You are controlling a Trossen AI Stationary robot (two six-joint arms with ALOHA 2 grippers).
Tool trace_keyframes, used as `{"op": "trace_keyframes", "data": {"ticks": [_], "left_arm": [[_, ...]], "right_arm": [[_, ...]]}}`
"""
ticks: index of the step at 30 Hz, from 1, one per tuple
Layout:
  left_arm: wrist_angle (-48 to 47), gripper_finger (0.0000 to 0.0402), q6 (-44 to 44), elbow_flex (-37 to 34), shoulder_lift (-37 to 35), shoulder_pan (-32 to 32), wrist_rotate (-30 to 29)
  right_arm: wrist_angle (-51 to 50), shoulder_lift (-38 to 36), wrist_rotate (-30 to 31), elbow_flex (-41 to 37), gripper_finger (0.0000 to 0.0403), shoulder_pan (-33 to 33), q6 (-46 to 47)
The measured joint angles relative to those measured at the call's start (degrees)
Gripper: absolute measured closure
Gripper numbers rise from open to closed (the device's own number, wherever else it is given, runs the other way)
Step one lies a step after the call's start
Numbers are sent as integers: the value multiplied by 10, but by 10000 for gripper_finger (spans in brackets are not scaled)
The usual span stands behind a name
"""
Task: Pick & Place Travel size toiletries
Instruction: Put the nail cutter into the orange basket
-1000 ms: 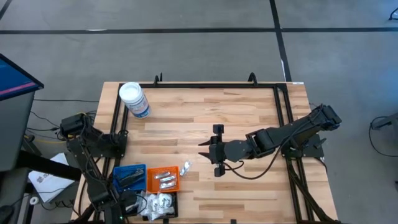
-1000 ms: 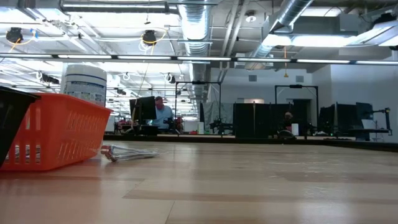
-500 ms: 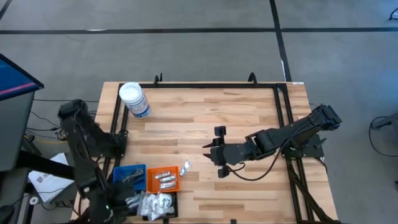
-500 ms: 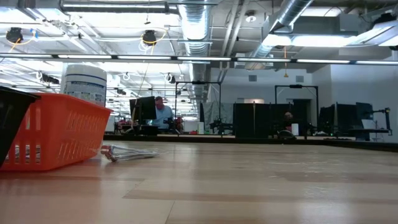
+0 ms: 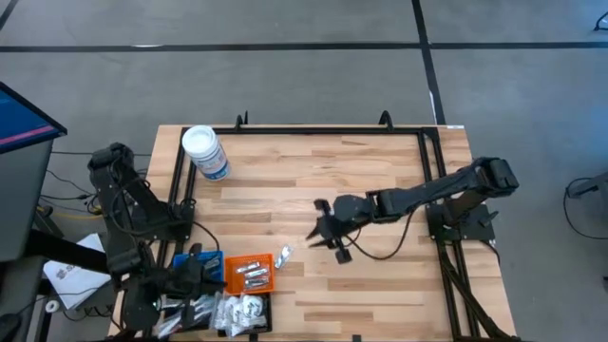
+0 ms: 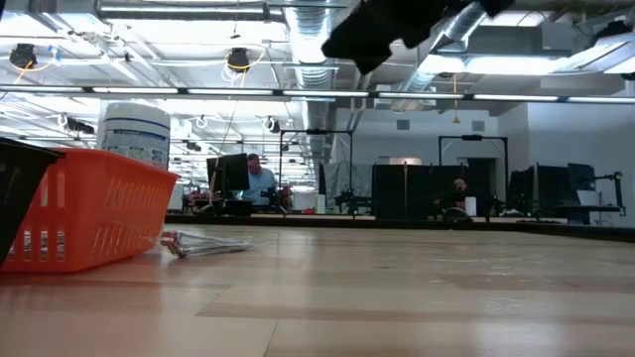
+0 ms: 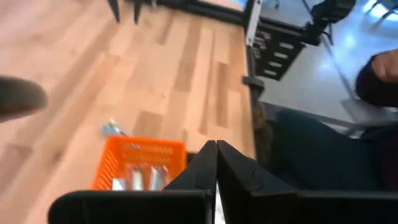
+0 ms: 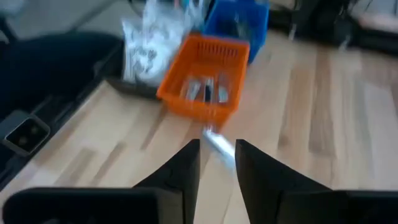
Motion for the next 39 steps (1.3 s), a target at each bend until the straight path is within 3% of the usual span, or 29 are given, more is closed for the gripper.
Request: {"op": "trace_keyframes", "data": {"ticks": [6, 13, 17, 21, 26, 39], "left_arm": [[0, 401, 42, 0, 24, 0, -68], [1, 401, 61, 0, 67, 7, -133], [1, 401, 62, 0, 87, 27, -130], [4, 401, 58, 0, 96, 52, -86], [10, 401, 58, 0, 95, 68, -52], [51, 402, 58, -36, 94, 69, -48]], "right_arm": [[157, 0, -4, -74, 315, -28, -30], [180, 29, -9, -79, 316, -9, -31], [203, 98, 18, -67, 312, 12, -34], [210, 170, 51, -23, 296, 30, -76], [150, 219, 112, 50, 267, 40, -87], [10, 326, 104, 187, 170, 34, -76]]}}
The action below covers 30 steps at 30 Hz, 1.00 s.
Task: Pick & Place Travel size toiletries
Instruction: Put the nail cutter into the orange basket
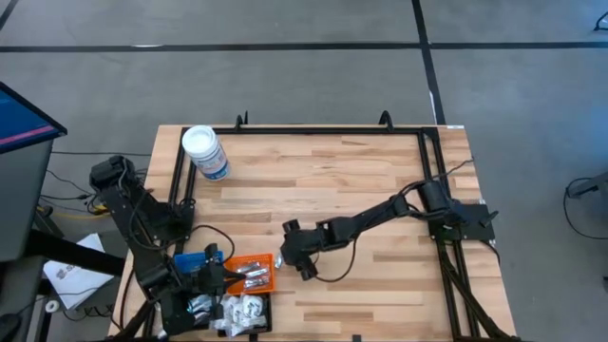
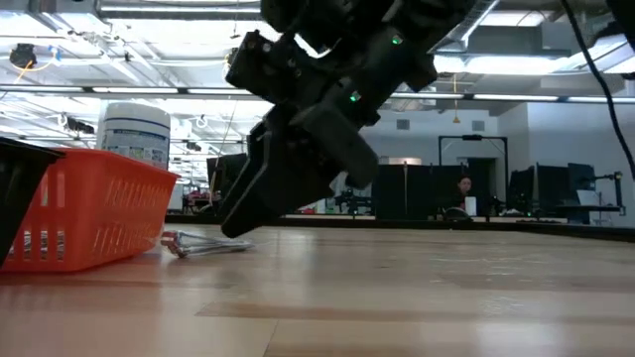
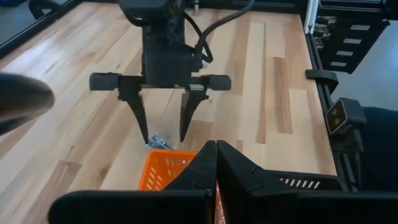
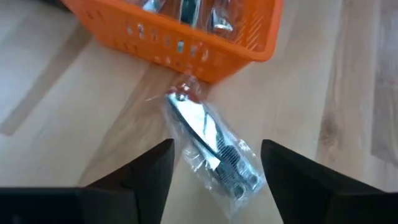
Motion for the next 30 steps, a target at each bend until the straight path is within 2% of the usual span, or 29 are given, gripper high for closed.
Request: {"op": "trace_keyframes", "data": {"ticks": [9, 20, 26, 30], "left_arm": [[11, 402, 0, -7, 0, 1, 0], [19, 402, 3, -7, 0, 3, 1], [20, 402, 4, -7, 0, 3, 1], [21, 402, 4, -7, 0, 3, 1]], "right_arm": [[-8, 3, -99, 6, 170, -21, 3], [24, 39, -100, 11, 213, -37, 15], [-21, 55, -101, 40, 231, -37, 19], [-58, 56, -102, 53, 269, -37, 25]]}}
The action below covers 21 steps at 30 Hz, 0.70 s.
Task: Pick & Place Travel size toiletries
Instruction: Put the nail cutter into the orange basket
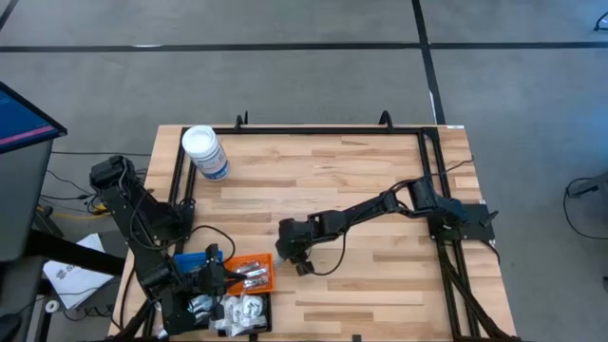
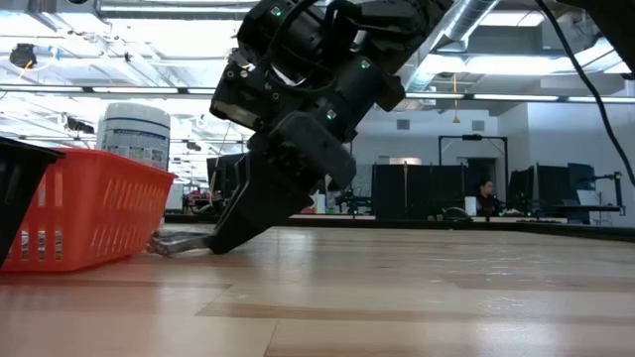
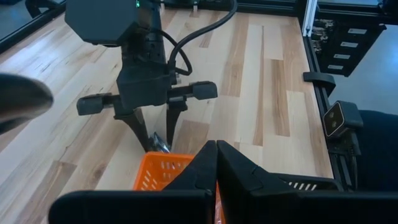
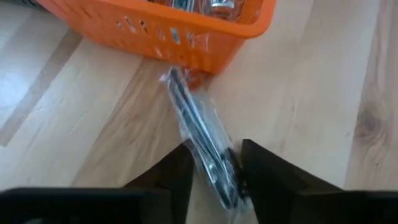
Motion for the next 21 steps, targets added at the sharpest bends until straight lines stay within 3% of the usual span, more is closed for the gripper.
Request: {"op": "trace_keyframes", "data": {"ticks": [7, 13, 21], "left_arm": [[2, 402, 0, 0, 0, 0, 0], [4, 402, 0, 0, 0, 0, 0], [4, 402, 0, -1, 0, 3, 0]], "right_arm": [[-82, -1, -1, 22, 388, 1, 9], [-163, -27, 5, 22, 381, 2, 44], [-231, -97, 107, 19, 388, 25, 80]]}}
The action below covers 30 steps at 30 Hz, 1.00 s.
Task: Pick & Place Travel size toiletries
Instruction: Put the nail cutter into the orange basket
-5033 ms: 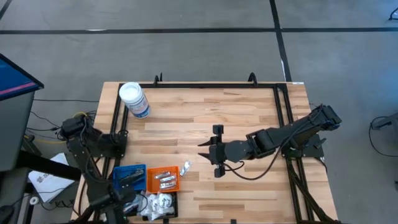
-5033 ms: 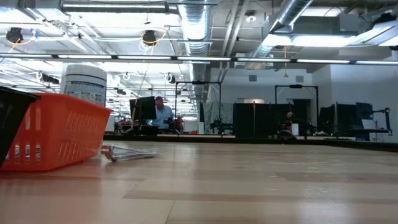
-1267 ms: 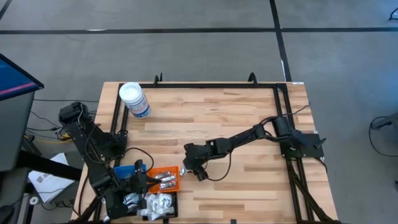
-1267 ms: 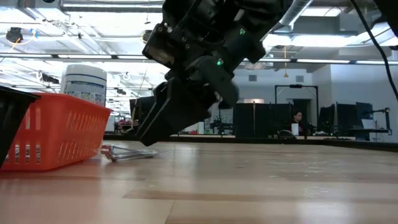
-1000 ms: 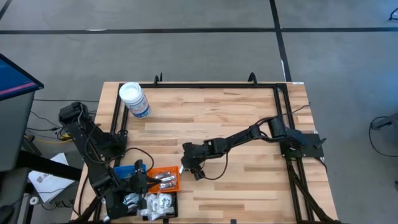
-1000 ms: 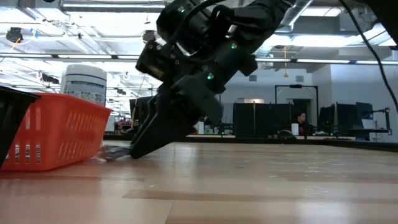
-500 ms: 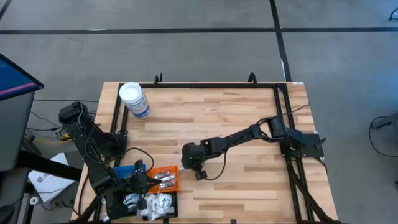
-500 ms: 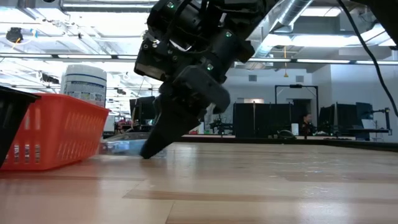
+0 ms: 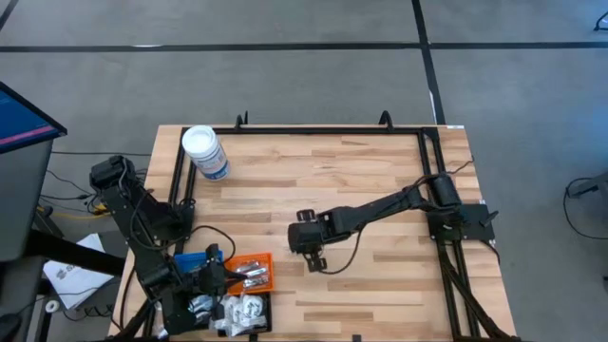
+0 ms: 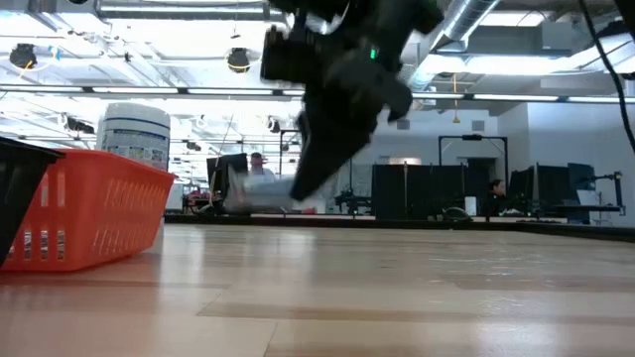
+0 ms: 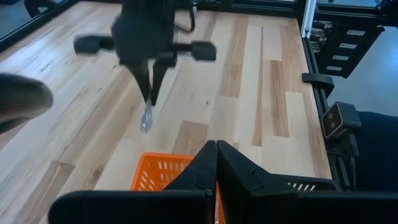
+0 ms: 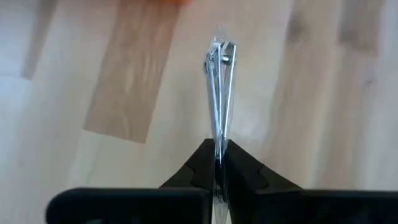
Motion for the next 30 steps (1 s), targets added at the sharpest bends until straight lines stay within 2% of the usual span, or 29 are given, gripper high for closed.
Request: {"op": "trace_keyframes", "data": {"ticks": [9, 13, 18, 26, 30], "left_arm": [[0, 402, 23, 0, 0, 56, 7], [0, 401, 39, 0, 0, 66, 16], [-1, 401, 40, 0, -2, 71, 12], [6, 401, 54, 0, -5, 63, 8], [12, 401, 56, 1, -17, 40, -23]], "right_arm": [[39, -40, 72, 1, 392, 54, 0], [68, -50, 75, 1, 398, 64, -5], [194, -51, 55, 2, 398, 72, -26], [248, -50, 62, 2, 400, 72, -30], [315, -49, 68, -6, 401, 85, -48]]}}
